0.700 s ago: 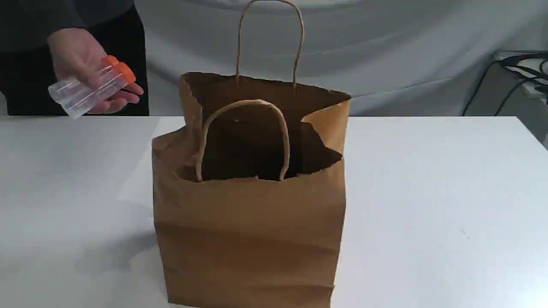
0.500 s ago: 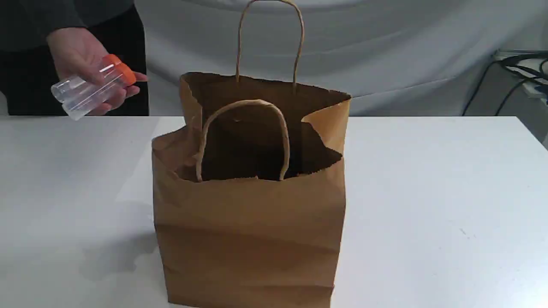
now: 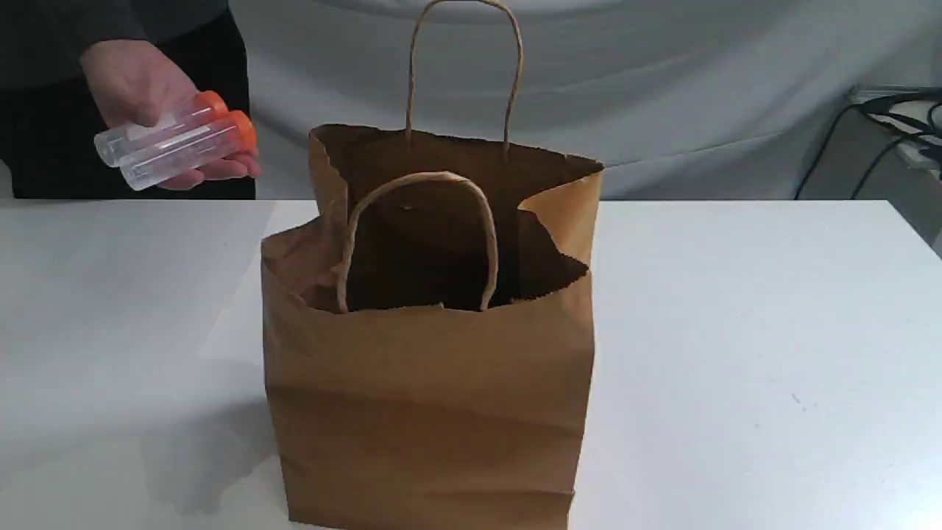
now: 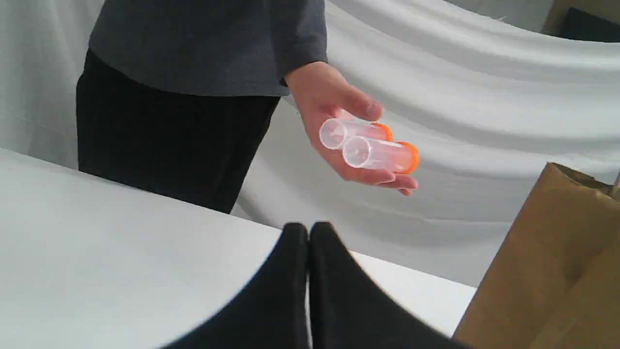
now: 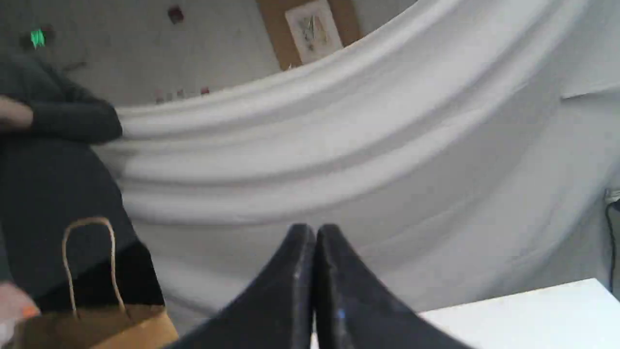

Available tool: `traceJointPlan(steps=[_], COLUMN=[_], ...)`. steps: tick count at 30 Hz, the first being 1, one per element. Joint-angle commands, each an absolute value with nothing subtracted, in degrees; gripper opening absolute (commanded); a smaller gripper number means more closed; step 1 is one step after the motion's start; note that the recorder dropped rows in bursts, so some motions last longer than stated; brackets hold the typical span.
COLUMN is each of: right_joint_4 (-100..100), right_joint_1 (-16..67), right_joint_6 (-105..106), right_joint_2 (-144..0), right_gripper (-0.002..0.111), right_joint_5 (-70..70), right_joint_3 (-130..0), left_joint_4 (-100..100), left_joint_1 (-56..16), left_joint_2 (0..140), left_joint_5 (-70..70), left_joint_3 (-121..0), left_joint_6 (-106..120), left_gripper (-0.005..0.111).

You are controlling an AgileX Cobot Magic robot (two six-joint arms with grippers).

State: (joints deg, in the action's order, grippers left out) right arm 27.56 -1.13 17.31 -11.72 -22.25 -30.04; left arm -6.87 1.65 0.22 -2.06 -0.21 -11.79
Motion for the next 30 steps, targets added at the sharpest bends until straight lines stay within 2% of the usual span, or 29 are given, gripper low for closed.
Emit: traceJointPlan(steps=[1,4,10,15,20,28,30], right_joint_4=[47.8,59.6,60.1,61.5,59.6,48.4,46.9], right_joint_1=[-1.1,-1.1,-1.1,-1.0,6.2,23.7,26.5], right_joint_6=[47.4,59.7,59.7,59.6,59.3,56.8,56.8], right_joint_2=[-20.1,-29.0,-45.1,-53.5,-58.0,-61.7,-62.2], right_gripper=[0.000,0.000,0.000,0.000,0.000,0.000,0.005], right_joint_5=[-38.5,-49.9,-63.2,-69.1,-66.1,-49.8,-47.3], right_joint_3=[-38.8,-45.1,-54.9,-59.5,-60.7,-60.7,-60.7], left_joint_4=[-7.1,-7.1,-7.1,-7.1,-7.1,-7.1,-7.1], left_joint_1=[1.8,1.8,1.8,1.8,1.8,1.8,1.8], left_joint_2=[0.0,0.0,0.0,0.0,0.0,0.0,0.0], left_joint_5=[-2.0,-2.0,-2.0,-2.0,-2.0,-2.0,-2.0], left_joint_3=[0.0,0.0,0.0,0.0,0.0,0.0,0.0], left_joint_6=[-12.2,-12.2,-13.6,-13.7,-13.7,-13.6,-13.6], left_gripper=[0.000,0.000,0.000,0.000,0.000,0.000,0.000])
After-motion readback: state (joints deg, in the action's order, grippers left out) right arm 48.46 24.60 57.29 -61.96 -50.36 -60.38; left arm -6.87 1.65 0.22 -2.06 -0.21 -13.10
